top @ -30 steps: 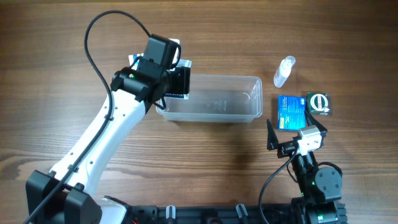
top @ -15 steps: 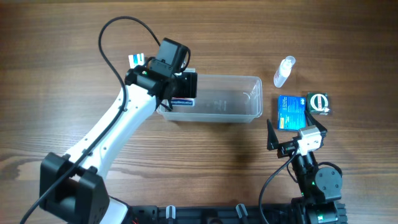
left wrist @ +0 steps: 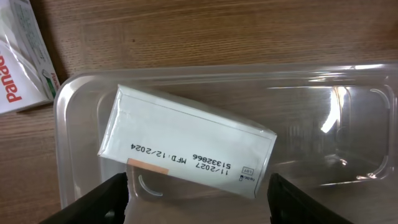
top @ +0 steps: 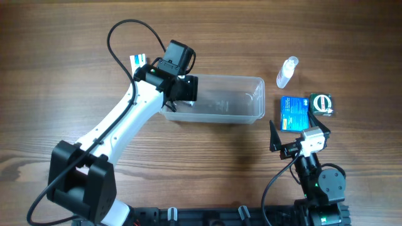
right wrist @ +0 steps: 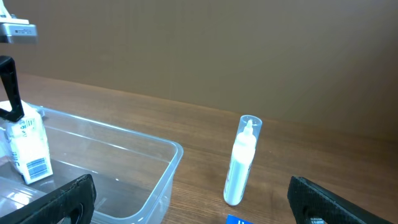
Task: Pack container
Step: 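Carry the Hansaplast box with left gripper over the container, then lower the Hansaplast box into the container's left end and release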
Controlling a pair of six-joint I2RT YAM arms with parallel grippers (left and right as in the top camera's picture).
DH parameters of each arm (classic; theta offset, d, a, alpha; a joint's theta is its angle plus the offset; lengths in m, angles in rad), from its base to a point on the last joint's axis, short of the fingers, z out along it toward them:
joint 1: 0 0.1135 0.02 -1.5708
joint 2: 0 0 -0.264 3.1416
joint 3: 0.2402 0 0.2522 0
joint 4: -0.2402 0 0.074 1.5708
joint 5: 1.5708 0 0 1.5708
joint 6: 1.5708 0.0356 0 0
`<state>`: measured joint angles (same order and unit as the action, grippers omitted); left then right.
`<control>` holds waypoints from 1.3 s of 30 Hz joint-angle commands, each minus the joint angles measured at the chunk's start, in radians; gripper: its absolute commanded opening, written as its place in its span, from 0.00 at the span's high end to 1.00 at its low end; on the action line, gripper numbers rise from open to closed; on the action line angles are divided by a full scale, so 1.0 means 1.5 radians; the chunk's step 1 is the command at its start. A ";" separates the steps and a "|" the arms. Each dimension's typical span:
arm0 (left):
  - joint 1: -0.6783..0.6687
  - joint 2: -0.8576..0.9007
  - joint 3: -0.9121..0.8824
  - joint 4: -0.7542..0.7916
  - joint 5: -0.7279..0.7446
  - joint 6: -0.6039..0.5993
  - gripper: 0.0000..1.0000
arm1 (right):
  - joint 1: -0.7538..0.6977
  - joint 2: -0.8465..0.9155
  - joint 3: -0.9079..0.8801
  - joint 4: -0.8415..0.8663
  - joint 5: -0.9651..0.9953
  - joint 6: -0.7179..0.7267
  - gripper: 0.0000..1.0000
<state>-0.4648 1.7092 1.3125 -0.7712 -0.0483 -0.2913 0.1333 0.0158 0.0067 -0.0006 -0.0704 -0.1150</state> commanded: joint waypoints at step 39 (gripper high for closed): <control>-0.023 0.033 0.013 -0.057 -0.033 -0.004 0.96 | -0.006 -0.001 -0.001 0.002 0.004 -0.007 0.00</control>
<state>-0.4774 1.7374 1.3411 -0.7918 -0.0925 -0.2977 0.1333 0.0158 0.0067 -0.0002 -0.0704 -0.1150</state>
